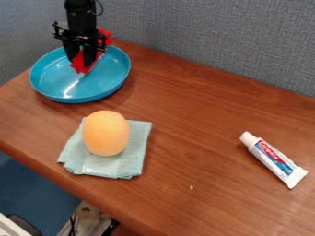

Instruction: Put the red object on the blue plate

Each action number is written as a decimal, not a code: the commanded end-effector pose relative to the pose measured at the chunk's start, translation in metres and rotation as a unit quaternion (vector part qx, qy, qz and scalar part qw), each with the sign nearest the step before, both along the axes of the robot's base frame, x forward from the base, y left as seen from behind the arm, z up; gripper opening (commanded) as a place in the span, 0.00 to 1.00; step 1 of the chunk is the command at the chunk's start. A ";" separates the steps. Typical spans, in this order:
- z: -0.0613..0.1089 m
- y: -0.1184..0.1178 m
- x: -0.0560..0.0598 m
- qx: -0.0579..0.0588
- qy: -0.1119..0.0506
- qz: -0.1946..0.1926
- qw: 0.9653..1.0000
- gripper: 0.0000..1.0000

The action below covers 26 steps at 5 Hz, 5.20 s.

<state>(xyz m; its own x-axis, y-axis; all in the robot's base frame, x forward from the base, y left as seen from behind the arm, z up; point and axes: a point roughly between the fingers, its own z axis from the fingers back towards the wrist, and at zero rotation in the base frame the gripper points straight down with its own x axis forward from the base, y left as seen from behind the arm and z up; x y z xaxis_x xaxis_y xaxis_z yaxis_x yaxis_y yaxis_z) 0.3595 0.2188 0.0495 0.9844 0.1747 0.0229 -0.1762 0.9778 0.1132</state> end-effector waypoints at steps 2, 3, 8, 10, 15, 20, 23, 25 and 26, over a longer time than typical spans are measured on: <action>0.025 0.011 -0.001 0.017 -0.025 0.010 0.999 0.00; 0.024 0.011 -0.002 0.016 -0.023 0.010 1.000 0.00; 0.022 0.009 -0.008 0.011 -0.013 0.012 1.000 0.00; 0.024 0.008 -0.010 0.009 -0.012 0.012 1.000 0.00; 0.034 0.004 -0.016 0.002 -0.011 0.014 1.000 0.00; 0.065 -0.005 -0.016 -0.010 -0.032 -0.002 0.999 1.00; 0.065 -0.005 -0.001 -0.009 -0.044 -0.008 0.999 1.00; 0.055 -0.004 0.009 -0.011 -0.039 -0.014 0.999 1.00; 0.052 -0.005 0.012 -0.011 -0.038 -0.017 0.999 1.00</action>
